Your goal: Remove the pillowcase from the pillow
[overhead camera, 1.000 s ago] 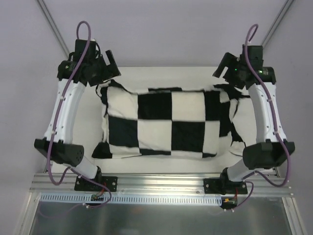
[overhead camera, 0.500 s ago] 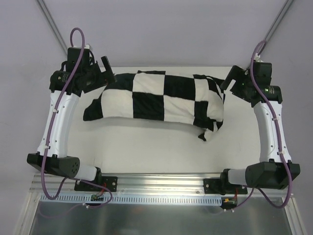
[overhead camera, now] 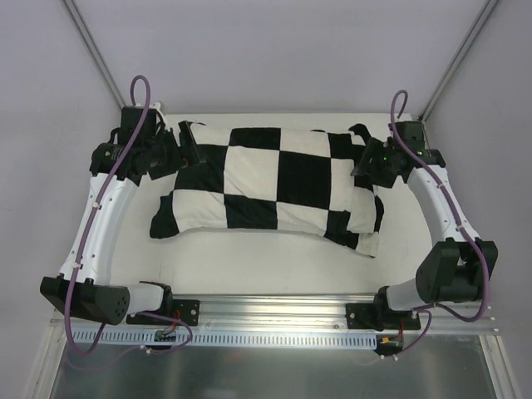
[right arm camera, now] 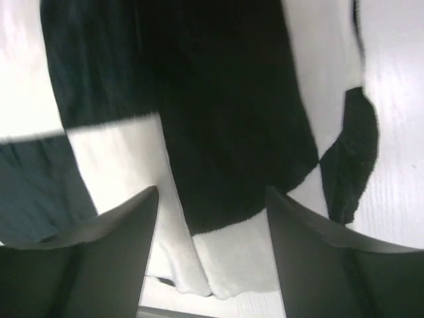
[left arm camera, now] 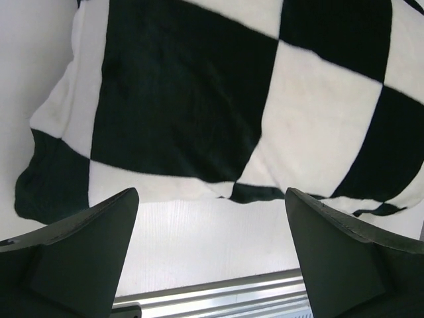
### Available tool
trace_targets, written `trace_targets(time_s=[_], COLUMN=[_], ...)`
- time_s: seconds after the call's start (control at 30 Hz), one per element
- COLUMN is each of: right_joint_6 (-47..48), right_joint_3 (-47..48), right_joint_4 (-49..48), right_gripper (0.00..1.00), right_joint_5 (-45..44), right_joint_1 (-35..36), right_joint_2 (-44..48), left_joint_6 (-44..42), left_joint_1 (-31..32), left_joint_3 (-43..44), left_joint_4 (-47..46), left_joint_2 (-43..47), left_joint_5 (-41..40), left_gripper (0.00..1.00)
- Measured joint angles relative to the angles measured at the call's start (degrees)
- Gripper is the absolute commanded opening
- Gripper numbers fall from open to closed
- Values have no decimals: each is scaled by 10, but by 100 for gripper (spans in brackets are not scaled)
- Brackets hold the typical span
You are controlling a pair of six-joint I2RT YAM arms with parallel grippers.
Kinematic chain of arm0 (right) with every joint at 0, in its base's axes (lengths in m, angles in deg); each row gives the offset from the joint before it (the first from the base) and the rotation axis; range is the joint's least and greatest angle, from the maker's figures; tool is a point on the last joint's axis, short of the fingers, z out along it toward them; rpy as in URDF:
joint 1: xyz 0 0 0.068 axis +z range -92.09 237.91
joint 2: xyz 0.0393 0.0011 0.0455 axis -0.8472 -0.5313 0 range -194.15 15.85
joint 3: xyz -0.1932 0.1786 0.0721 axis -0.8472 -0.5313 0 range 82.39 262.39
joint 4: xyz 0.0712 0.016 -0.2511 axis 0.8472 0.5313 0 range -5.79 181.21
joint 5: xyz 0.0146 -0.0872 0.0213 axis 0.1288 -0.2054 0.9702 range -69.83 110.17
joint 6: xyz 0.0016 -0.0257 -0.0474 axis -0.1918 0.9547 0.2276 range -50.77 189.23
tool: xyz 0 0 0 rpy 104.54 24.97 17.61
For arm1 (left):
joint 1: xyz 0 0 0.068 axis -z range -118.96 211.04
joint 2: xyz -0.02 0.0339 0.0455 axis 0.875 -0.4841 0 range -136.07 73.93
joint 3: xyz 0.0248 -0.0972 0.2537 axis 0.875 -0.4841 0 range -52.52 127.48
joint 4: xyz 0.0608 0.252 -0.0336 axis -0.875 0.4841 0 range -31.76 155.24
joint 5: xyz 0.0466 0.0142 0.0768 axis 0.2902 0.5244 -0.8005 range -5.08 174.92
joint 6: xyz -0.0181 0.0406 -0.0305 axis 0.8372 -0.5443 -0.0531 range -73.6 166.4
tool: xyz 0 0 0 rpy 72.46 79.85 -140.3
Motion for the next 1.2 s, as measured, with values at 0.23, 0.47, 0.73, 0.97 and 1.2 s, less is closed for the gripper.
trace_targets(time_s=[0.23, 0.47, 0.73, 0.97, 1.2], right_joint_6=[2, 23, 25, -9, -31], right_joint_3=[-5, 44, 68, -37, -80], right_joint_4=[-13, 3, 9, -25, -42], right_gripper=[35, 8, 88, 56, 50], right_joint_5=[11, 6, -16, -54, -1], right_joint_1=[88, 170, 247, 130, 79], right_joint_2=[-22, -62, -50, 86, 57], left_joint_6=[11, 15, 23, 27, 29], left_joint_1=[8, 36, 87, 205, 314], left_joint_3=[-29, -32, -35, 11, 129], left_joint_4=[-19, -34, -43, -43, -52], left_joint_2=[8, 2, -22, -71, -196], left_joint_5=[22, 31, 30, 9, -15], left_gripper=[93, 93, 94, 79, 77])
